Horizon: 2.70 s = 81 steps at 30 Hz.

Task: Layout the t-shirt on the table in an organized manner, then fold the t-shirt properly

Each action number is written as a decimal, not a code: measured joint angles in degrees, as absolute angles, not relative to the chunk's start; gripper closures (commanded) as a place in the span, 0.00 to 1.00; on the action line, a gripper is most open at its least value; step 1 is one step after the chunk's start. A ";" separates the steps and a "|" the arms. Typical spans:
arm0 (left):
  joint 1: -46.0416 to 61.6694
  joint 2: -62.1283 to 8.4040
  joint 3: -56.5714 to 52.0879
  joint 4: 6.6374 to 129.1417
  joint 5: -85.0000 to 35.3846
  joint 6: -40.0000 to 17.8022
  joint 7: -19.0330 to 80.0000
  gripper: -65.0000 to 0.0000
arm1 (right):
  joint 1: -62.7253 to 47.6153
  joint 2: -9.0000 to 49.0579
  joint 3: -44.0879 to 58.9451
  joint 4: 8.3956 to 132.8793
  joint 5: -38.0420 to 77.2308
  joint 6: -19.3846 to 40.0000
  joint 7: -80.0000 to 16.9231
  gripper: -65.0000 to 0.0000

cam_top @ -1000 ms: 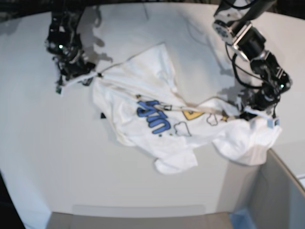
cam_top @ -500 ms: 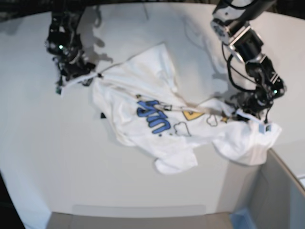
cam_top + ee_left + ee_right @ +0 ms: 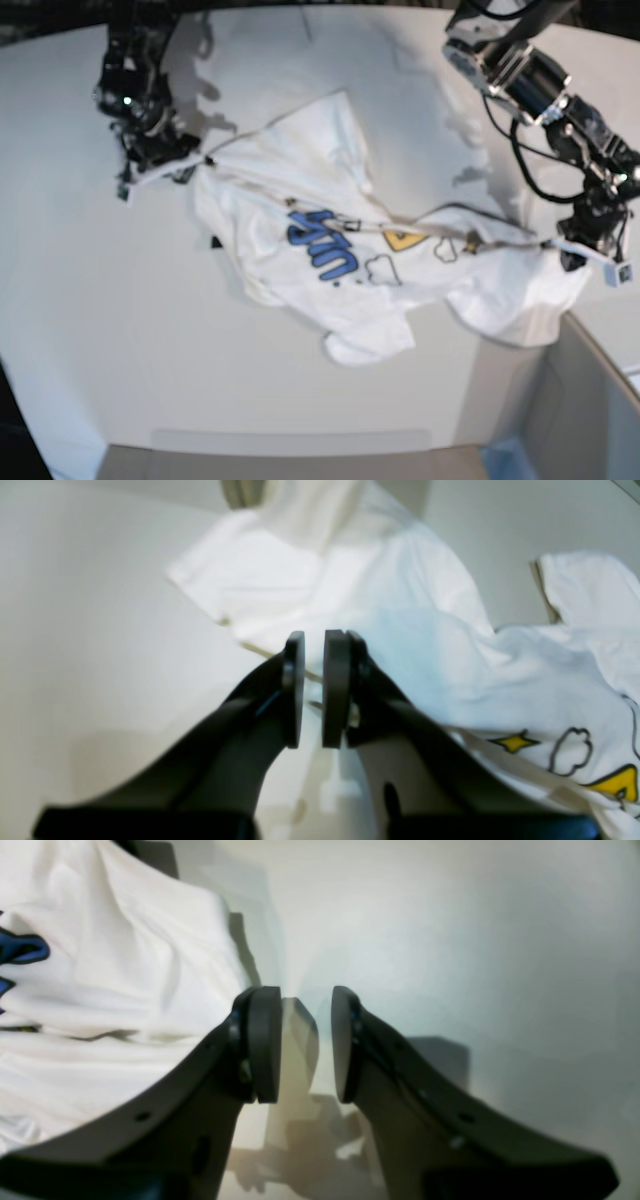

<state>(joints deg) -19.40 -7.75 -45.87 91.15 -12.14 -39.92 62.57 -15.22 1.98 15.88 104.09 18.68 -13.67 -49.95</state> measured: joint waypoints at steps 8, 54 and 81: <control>-15.20 -7.62 -45.39 89.71 -12.03 -39.94 62.61 0.78 | -15.25 2.02 15.84 104.09 18.65 -13.69 -49.93 0.72; -21.39 -8.62 -57.49 73.52 -29.98 -39.92 75.64 0.55 | -15.73 2.02 15.84 104.09 18.68 -13.69 -49.98 0.72; -25.91 -7.92 -57.32 59.44 -30.41 -39.90 70.11 0.83 | -16.16 2.04 15.81 104.12 18.70 -13.67 -49.56 0.72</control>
<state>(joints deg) -25.91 -7.92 -57.32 59.44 -30.41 -39.90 70.11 -16.16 2.04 15.81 104.12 18.70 -13.67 -49.56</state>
